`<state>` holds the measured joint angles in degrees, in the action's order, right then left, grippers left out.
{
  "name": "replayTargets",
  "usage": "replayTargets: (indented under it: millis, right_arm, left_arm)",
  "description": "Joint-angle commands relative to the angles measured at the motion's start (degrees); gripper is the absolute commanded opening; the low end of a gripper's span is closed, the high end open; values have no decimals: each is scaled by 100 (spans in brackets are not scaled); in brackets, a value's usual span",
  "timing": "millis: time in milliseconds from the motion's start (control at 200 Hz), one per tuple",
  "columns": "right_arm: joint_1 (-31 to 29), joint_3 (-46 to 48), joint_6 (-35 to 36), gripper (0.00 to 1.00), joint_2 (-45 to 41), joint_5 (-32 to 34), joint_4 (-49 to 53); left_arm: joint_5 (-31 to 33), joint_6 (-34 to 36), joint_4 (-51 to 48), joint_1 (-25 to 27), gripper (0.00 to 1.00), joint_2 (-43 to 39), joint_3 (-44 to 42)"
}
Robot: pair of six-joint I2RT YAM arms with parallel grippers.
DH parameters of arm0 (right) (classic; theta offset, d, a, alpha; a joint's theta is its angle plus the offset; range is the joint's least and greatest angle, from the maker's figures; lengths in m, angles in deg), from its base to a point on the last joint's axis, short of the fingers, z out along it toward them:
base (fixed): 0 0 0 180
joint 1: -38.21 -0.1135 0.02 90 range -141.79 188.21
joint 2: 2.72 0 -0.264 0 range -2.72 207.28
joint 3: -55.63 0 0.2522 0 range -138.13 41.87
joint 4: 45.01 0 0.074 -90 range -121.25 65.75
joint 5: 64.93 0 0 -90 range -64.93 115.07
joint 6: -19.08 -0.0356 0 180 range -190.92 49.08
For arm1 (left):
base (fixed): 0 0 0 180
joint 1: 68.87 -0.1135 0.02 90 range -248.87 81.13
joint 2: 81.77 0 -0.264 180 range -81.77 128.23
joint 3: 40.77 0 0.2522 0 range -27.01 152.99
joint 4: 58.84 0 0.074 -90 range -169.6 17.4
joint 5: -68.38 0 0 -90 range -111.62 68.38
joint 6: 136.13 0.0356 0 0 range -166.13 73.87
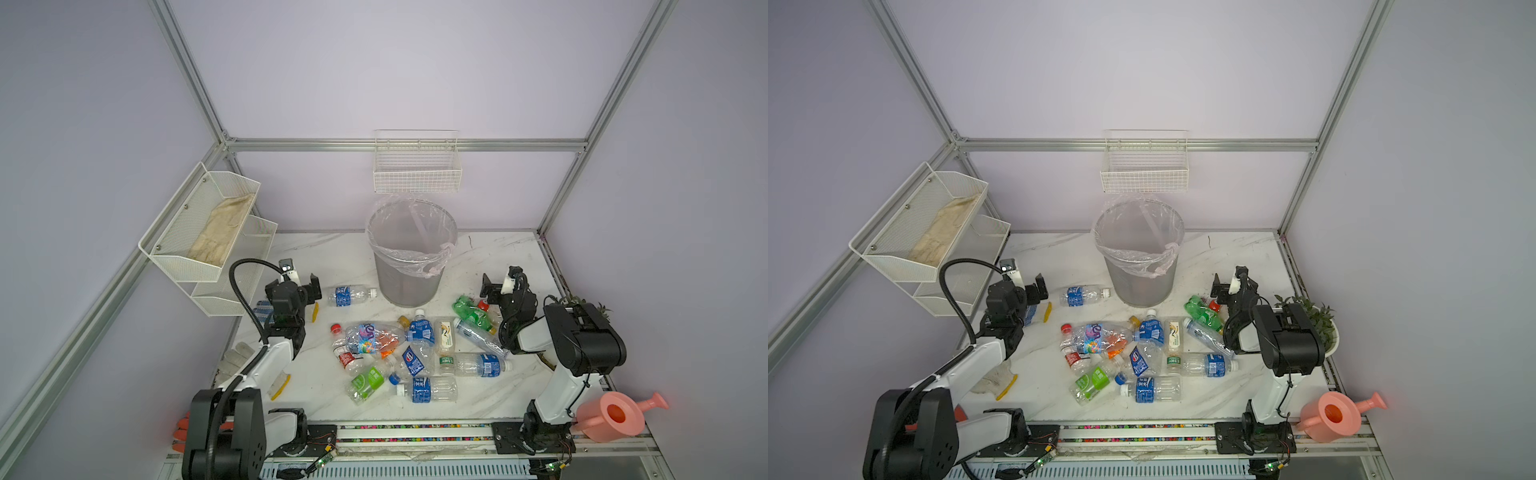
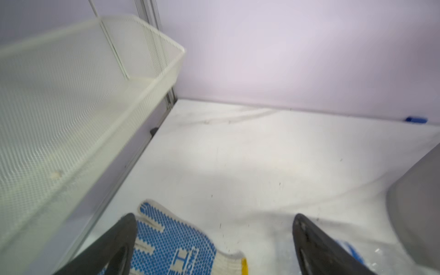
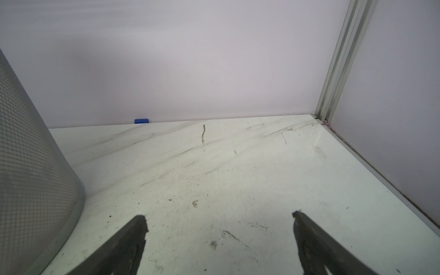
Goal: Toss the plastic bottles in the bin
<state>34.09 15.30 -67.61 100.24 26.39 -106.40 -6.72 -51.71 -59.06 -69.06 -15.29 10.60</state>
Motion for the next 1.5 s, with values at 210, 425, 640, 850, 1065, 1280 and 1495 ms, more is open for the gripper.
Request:
replayTargets:
  millis: [210, 425, 640, 850, 1065, 1280, 1495]
  right_arm:
    - [25, -9, 54, 97, -102, 61, -138]
    - [25, -15, 47, 97, -105, 60, -131]
    - [25, -15, 47, 97, -101, 101, -118]
    - [-174, -508, -190, 97, -2107, 299, 2030]
    - [-458, -2494, -3372, 97, -4202, 454, 7097]
    - [-932, -2846, -2839, 96, -4444, -1127, 8067]
    - [-1419, -2915, -2659, 97, -4760, -1174, 8687]
  left_arm:
    - [-1129, -637, -3272, 200, 100, -1522, 1028]
    - [-1464, -610, -3566, 260, 100, -2068, 437]
    - [-1410, -584, -3692, 464, 100, -2163, 485]
    - [-1408, -513, -3762, 704, 100, -2246, 442]
    - [-2581, -466, -3567, 725, 100, -1732, 543]
    - [-3530, -216, -3539, 722, 100, -968, 1118]
    - [-3605, 497, -3389, 748, 100, 59, 1684]
